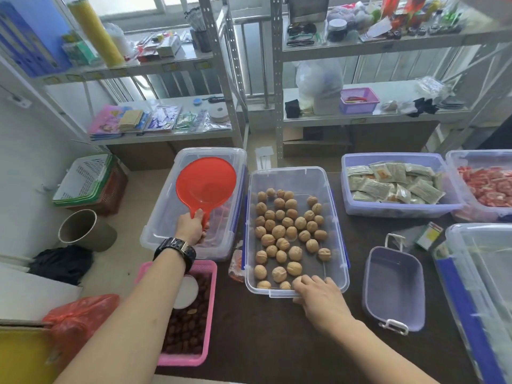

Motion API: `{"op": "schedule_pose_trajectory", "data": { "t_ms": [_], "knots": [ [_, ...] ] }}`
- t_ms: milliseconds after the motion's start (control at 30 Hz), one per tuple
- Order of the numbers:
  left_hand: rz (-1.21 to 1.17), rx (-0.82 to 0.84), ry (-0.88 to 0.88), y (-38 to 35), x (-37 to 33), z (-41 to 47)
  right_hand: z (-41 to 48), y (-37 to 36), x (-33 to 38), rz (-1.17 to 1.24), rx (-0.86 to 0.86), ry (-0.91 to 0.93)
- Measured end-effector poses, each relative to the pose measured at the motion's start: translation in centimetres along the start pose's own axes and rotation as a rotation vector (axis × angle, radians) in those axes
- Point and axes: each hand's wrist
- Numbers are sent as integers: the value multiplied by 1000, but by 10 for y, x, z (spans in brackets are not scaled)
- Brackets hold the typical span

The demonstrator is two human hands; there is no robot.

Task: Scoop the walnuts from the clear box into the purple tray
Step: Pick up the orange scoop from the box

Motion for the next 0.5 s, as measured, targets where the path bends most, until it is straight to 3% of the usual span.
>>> {"op": "schedule_pose_trajectory", "data": {
  "t_ms": [233, 267, 400, 500],
  "knots": [
    [-209, 75, -164, -66, 8, -68, 1, 8, 3, 143, 54, -67],
    [-228, 105, -193, -78, 13, -79, 2, 15, 7, 298, 57, -96],
    [-265, 264, -271, -129, 37, -126, 5, 48, 29, 1421, 6, -39],
    [-287, 376, -330, -163, 51, -150, 7, 61, 38, 1678, -169, -78]
  ]
}}
Point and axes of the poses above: each hand's wrist, its own z-axis towards the middle knuckle, its own y-axis out of the back of the hand, x = y × z, and after that the axes turned 11 degrees about x, right-handed
